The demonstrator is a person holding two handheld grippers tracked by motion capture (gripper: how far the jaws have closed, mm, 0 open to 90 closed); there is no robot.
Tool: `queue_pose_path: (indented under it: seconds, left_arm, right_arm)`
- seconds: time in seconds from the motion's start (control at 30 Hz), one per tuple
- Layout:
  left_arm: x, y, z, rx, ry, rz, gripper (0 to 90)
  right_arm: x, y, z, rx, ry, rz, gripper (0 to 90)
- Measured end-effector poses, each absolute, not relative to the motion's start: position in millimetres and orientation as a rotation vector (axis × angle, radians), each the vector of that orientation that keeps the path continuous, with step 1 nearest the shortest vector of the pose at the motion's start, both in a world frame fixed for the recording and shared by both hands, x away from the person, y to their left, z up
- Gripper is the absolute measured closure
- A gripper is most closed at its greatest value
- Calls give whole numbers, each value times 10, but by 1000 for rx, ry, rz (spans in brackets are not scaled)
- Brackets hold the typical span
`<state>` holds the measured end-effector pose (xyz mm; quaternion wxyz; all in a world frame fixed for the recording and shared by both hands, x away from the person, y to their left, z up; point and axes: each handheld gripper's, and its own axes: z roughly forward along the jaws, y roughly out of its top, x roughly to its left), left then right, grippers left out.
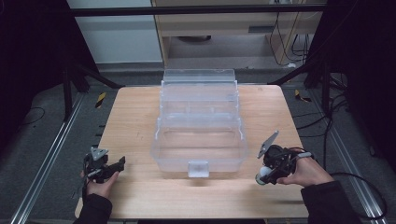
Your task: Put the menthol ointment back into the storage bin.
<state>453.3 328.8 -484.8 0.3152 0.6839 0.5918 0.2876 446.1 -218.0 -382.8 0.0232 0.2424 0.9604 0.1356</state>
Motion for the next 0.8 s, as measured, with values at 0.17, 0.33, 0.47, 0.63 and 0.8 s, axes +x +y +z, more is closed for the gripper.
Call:
queue_pose_path:
  seconds: [0.17, 0.33, 0.47, 0.63, 0.8]
  left_arm:
    - [4533, 3288, -4848, 1800, 1559, 757, 295]
    - [4533, 3286, -4848, 1801, 1556, 757, 295]
    - [4531, 3286, -4844, 1798, 1553, 757, 296]
    - [4532, 3287, -4841, 1798, 1552, 756, 297]
    - [4532, 3283, -4842, 1800, 1553, 755, 299]
  right_arm:
    - [4471, -2194, -3677, 771, 2945, 464, 503]
    - [4482, -2177, -3547, 774, 2928, 486, 503]
    - [4510, -2130, -3403, 781, 2912, 521, 503]
    - [4557, -2074, -3264, 761, 2904, 535, 503]
    - [4612, -2012, -3172, 754, 2891, 552, 503]
